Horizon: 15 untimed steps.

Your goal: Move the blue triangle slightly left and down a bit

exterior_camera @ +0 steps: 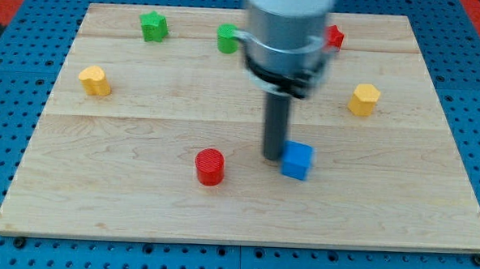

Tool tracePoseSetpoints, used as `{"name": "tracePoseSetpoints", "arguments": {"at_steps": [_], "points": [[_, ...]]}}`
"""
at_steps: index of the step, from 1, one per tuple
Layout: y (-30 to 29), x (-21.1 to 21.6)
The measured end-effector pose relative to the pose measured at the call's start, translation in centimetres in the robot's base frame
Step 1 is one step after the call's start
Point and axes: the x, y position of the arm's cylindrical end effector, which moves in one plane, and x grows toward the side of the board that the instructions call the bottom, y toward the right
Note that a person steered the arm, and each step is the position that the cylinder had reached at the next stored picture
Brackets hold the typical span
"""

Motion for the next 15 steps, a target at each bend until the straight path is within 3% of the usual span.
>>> {"name": "tracePoseSetpoints", "arguments": {"at_steps": [1, 2, 3, 5, 7, 9, 10, 11, 12, 13, 15], "points": [[7.7, 1.8], [7.5, -0.7], [7.7, -7.6], [6.7, -13.7], [-4.9, -14.9], [-4.3, -16.9], [-6.5, -17.8], [-12.6, -18.1], [-19.2, -17.4], [-22.0, -11.4], [-19.1, -18.6]]}}
